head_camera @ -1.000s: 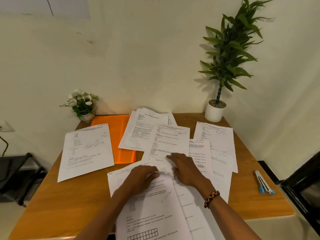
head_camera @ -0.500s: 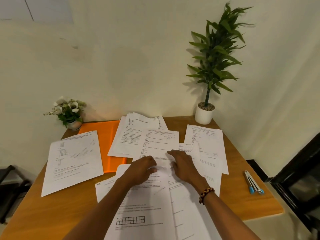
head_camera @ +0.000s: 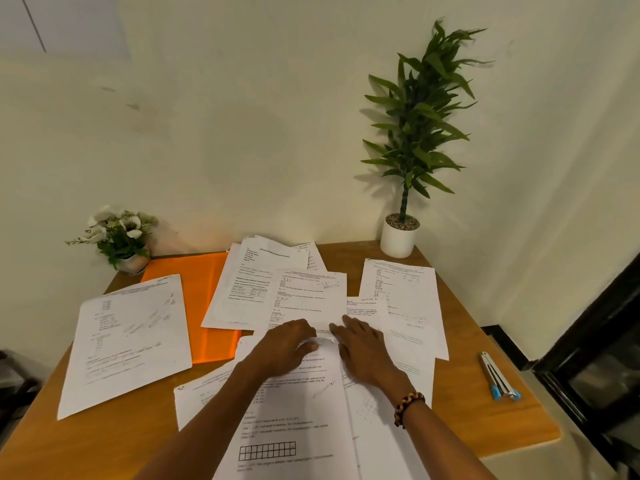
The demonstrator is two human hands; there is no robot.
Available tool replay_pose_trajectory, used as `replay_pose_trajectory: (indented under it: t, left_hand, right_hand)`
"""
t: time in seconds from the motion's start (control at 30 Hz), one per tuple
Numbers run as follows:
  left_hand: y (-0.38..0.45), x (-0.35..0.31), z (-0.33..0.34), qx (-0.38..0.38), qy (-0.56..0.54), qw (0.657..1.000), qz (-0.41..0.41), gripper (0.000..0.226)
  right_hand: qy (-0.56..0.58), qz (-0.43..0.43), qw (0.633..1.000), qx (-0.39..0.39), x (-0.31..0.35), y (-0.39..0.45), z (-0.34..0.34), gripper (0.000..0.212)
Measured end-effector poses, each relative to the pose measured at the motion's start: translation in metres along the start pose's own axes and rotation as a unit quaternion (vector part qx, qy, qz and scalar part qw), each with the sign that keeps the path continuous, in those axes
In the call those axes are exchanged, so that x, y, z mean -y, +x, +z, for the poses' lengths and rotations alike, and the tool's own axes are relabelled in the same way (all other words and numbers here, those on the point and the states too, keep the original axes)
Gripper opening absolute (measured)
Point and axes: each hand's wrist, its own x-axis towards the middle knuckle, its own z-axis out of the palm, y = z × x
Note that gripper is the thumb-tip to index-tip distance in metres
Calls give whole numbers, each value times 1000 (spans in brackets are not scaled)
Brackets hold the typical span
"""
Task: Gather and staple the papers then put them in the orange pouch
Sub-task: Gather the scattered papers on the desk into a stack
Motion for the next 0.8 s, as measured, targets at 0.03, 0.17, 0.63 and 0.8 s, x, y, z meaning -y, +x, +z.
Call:
replay_pose_trajectory:
  t: [0.03,0.17,0.63,0.8]
  left_hand:
    - [0,0,1,-2,-1,1000,0,31]
    - [-1,-1,2,-11,6,1000,8,29]
    - [21,-28,-1,3,13,999,50,31]
    - [37,-48,13,9,8,998,66,37]
  right_hand:
    - [5,2,1000,0,0,0,0,50]
    - [25,1,1000,1,-1,1,0,50]
    - [4,43,997,-70,-25,-20,15,60]
    - [217,29,967,-130,-32,-26,18,62]
